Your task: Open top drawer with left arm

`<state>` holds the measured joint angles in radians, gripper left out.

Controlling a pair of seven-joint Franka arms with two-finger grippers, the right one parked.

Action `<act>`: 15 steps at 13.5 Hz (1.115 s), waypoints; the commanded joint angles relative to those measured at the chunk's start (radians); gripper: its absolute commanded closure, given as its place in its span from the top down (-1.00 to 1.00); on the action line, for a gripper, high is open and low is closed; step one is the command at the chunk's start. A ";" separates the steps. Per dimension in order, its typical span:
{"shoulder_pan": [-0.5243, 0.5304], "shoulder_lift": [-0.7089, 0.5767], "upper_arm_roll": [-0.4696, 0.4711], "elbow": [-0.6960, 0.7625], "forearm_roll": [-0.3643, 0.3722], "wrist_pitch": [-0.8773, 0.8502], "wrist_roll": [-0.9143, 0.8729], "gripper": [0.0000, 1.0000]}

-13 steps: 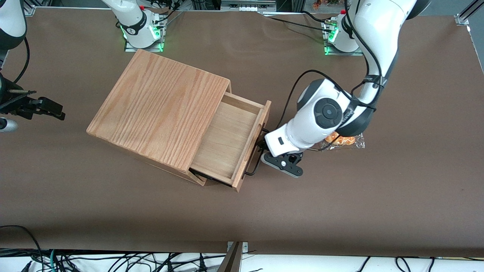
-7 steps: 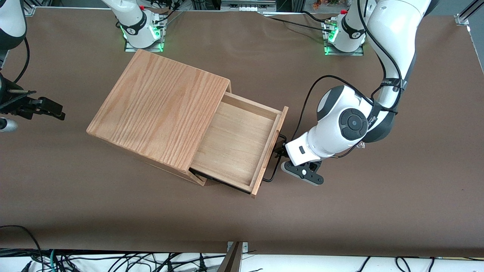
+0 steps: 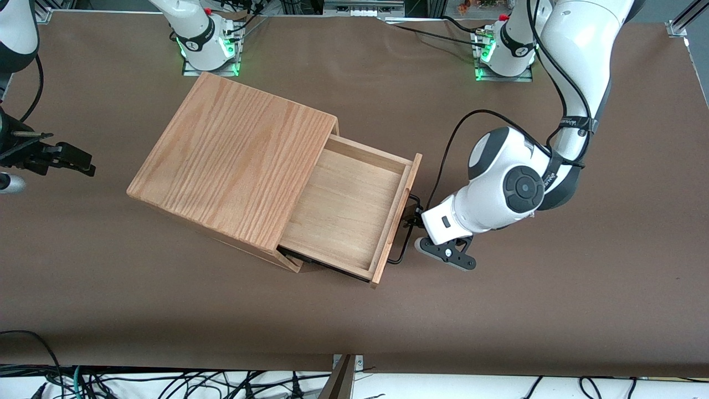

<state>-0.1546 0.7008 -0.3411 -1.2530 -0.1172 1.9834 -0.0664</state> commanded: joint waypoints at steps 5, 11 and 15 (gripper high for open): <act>0.043 -0.089 -0.001 0.009 -0.164 -0.124 0.017 1.00; 0.144 -0.262 0.036 0.009 -0.078 -0.392 0.020 1.00; 0.210 -0.342 0.039 0.007 0.117 -0.586 0.057 1.00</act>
<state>0.0419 0.3971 -0.3002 -1.2242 -0.0901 1.4557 -0.0323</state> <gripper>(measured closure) 0.000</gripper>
